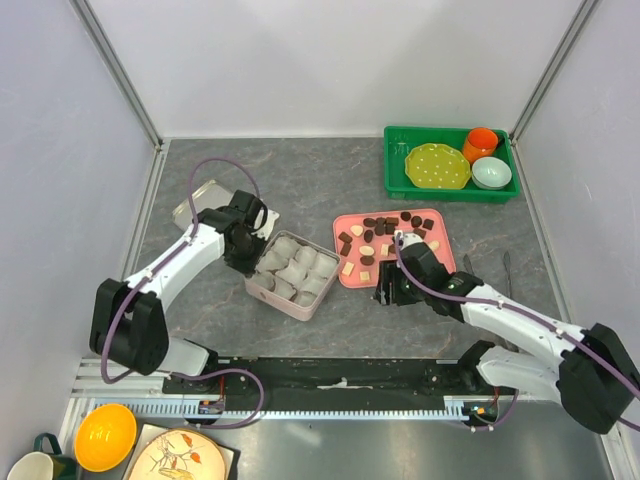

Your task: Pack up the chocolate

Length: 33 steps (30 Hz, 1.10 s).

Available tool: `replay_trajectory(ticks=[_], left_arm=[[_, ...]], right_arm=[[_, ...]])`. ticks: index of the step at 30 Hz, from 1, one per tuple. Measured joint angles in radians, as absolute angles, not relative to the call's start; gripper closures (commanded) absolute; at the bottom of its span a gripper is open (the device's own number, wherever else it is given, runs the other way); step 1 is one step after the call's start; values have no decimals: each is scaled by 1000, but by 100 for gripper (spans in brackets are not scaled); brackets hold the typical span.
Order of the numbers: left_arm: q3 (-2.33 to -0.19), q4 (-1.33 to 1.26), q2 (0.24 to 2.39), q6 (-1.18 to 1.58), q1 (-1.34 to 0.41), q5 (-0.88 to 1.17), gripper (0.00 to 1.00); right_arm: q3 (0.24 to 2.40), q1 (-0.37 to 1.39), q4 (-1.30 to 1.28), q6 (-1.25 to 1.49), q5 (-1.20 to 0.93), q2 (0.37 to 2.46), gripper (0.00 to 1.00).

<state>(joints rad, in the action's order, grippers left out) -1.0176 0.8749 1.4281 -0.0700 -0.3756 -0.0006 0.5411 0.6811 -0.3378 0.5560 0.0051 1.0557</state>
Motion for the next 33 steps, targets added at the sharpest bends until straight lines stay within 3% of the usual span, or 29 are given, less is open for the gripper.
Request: replay_trajectory(ticks=[12,24,33], left_arm=[[-1018,982,1371,-163,-406,12,98],[-982,1016,1308,-307,-414,48,98],[-958,1013,1251,-436,-491,81,96]], right_arm=[[559,738,-233,572,33,1287,39],[768,760,-162,529,68,1550,40],[880,777,-227,504,71,1604,30]])
